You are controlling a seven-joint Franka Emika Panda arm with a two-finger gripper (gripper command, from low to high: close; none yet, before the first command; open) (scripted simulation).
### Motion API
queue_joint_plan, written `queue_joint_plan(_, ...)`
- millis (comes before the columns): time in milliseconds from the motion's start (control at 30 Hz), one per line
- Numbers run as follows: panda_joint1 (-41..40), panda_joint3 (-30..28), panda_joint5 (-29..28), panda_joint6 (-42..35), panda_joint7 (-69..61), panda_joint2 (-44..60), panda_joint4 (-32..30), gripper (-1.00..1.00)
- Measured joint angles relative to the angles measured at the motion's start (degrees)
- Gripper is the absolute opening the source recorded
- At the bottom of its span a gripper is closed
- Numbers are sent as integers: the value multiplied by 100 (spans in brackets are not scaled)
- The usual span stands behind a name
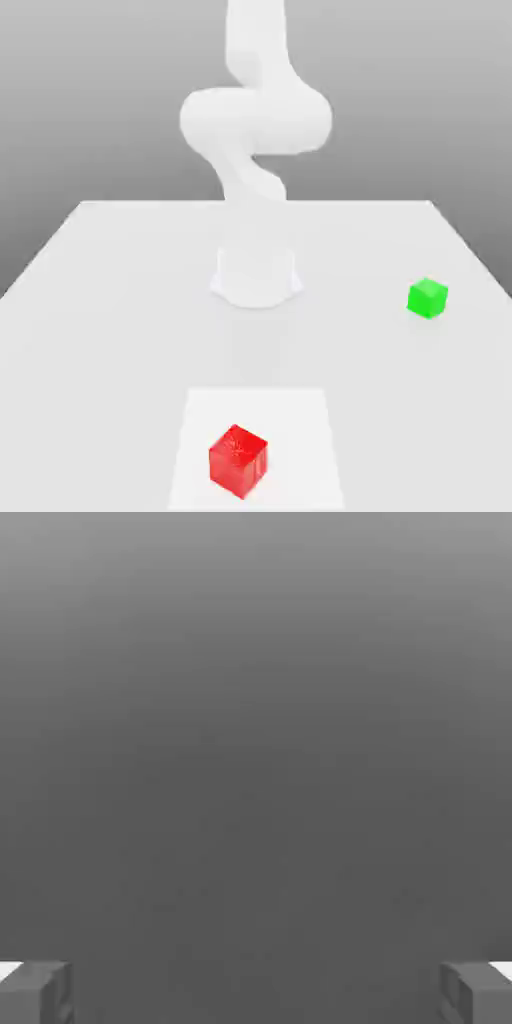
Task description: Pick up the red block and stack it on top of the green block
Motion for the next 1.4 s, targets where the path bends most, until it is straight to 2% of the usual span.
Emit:
queue_joint_plan(267, -522, 415, -347, 708, 1216, 1708, -437, 0)
queue_joint_plan(500, -761, 538, -576, 1316, 2206, 3167, -813, 0)
queue_joint_plan(800, -826, 542, -265, 2169, 2992, 4973, -1267, 0)
queue_joint_plan(933, -713, 387, -438, 2825, 3183, 5796, -1179, 0)
queue_joint_plan(967, -664, 329, -486, 2983, 3220, 5986, -1152, -100)
queue_joint_plan(1200, -662, 325, -502, 3021, 3235, 6023, -1147, -100)
queue_joint_plan(1400, -669, 616, -101, 2159, 2952, 4947, -1347, -100)
